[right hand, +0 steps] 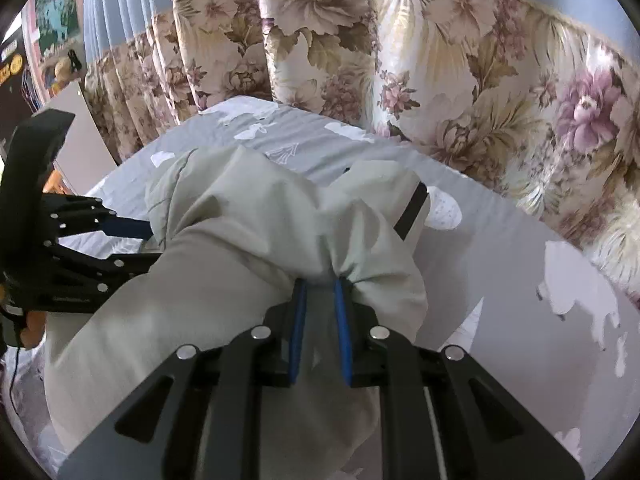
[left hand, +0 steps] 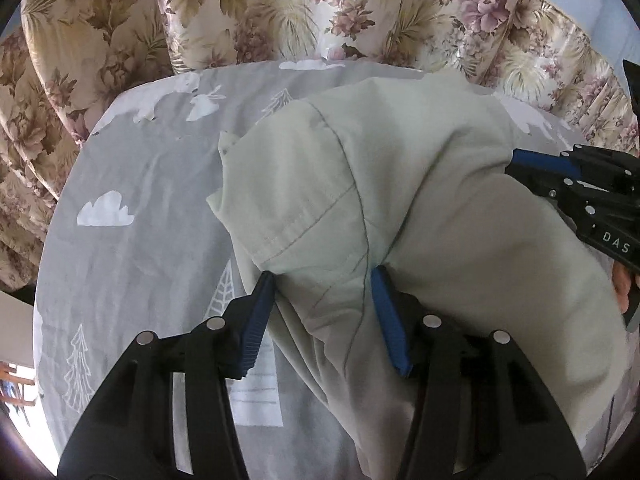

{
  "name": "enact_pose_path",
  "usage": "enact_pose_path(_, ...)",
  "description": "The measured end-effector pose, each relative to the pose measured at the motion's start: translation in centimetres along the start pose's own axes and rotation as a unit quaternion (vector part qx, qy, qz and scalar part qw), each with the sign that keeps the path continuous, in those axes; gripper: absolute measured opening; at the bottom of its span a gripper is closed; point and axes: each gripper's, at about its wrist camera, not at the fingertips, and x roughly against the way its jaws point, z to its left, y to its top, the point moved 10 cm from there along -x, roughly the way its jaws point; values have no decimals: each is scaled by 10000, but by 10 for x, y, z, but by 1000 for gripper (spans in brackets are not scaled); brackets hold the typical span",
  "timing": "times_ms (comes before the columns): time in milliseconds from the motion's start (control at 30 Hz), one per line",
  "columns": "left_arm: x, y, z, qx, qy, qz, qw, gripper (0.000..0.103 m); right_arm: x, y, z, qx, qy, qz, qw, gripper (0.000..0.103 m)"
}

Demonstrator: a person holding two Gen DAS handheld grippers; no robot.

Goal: Fold large clothes

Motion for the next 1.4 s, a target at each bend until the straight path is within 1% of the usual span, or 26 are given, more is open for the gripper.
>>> enact_pose_path(100,0,0,0,-44,10,9,10000,53,-1,-2,-1,-61,103,-44,9999,14)
enact_pose_path(233,0,2,1,-100,165,17,9998,59,-2,-1,1,7,42,-10,10000,14)
enact_pose_path(333,0,4,6,-60,245,84,9996,69,0,0,0,-73,80,72,9999,14)
enact_pose_path(367,1,5,8,0,215,108,9997,72,2,1,-1,-150,137,98,9997,16)
enact_pose_path(400,3,5,10,92,128,142,9998,72,6,2,-3,-262,212,104,9994,17)
enact_pose_path(433,9,5,13,268,-35,182,9995,72,15,4,-5,-446,326,66,9985,22)
enact_pose_path(467,13,5,15,388,-97,183,9990,73,23,4,-5,-590,434,12,9973,37)
enact_pose_path(500,20,4,18,538,-137,163,9983,76,31,5,-5,-694,521,-46,9962,47)
enact_pose_path(533,27,3,20,649,-181,128,9976,79,42,4,-6,-800,514,-135,9954,64)
enact_pose_path(567,36,2,20,751,-271,68,9968,88,50,3,-7,-868,470,-218,9949,68)
enact_pose_path(600,41,1,21,820,-333,25,9961,94,55,1,-6,-918,489,-259,9942,68)
enact_pose_path(633,48,-2,20,898,-400,-33,9951,96,60,-2,-4,-1020,594,-251,9927,68)
enact_pose_path(667,51,-5,18,919,-433,-54,9948,97,62,-6,-3,-1116,661,-218,9913,71)
enact_pose_path(733,56,-12,10,885,-433,-53,9951,98,61,-18,-3,-1337,714,-75,9884,78)
enact_pose_path(800,58,-18,4,838,-392,-19,9957,99,59,-27,-3,-1519,792,6,9852,78)
enact_pose_path(967,60,-27,-12,744,-508,-50,9959,100,49,-52,-7,-2064,946,184,9737,78)
enact_pose_path(1033,59,-29,-16,796,-687,-53,9944,100,46,-58,-7,-2239,1054,218,9686,78)
enact_pose_path(1100,52,-31,-19,984,-1049,-32,9896,100,42,-64,-5,-2372,1139,281,9644,78)
enact_pose_path(1133,48,-32,-19,1064,-1173,-4,9874,100,40,-67,-4,-2423,1201,309,9622,78)
enact_pose_path(1167,41,-34,-20,1190,-1399,45,9830,100,39,-68,-3,-2436,1221,314,9617,78)
enact_pose_path(1233,33,-37,-23,1279,-1690,91,9772,100,37,-69,-2,-2388,1221,310,9629,78)
enact_pose_path(1333,23,-41,-27,1379,-2036,129,9692,100,35,-72,-2,-2381,1281,321,9622,78)
enact_pose_path(1400,24,-41,-31,1212,-1926,30,9738,100,34,-72,-1,-2330,1288,348,9633,78)
